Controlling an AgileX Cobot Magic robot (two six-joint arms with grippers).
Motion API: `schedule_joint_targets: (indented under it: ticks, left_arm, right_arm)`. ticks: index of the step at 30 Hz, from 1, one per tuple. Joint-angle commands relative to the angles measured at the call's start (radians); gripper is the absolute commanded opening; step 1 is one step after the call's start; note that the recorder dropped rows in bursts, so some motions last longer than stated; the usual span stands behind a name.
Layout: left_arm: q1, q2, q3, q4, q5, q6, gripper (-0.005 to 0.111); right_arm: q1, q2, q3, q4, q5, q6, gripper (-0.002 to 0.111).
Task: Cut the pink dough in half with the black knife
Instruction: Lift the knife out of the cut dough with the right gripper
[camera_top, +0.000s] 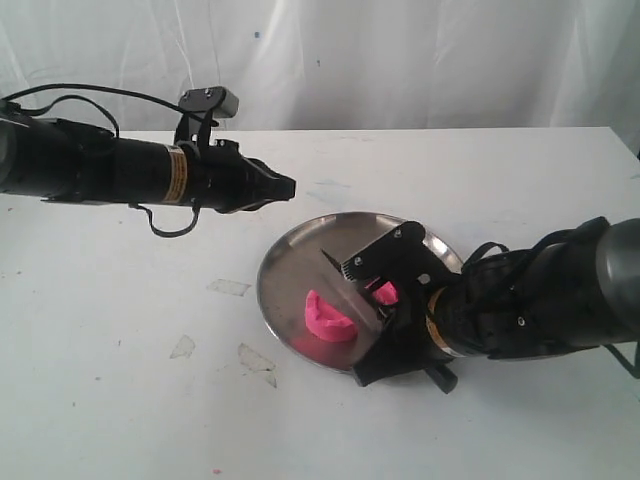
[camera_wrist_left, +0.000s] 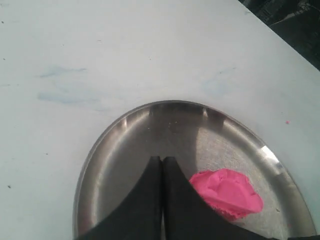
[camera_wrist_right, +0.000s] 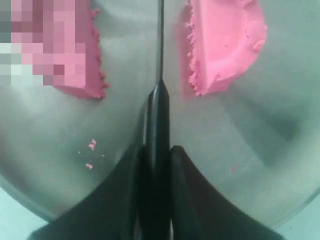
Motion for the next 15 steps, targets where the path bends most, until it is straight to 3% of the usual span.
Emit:
schedule_joint_targets:
  ticks: [1, 15]
  left_arm:
    - [0.005, -0.048, 0.002, 0.033, 0.050, -0.006, 0.000]
    - [0.005, -0.068, 0.010, 0.049, 0.131, -0.035, 0.000]
  right_arm:
    - [-0.029, -0.004, -0.008, 0.002, -0.055, 0.035, 0.000]
    - [-0.036, -0.004, -0.008, 0.000, -0.076, 0.035, 0.000]
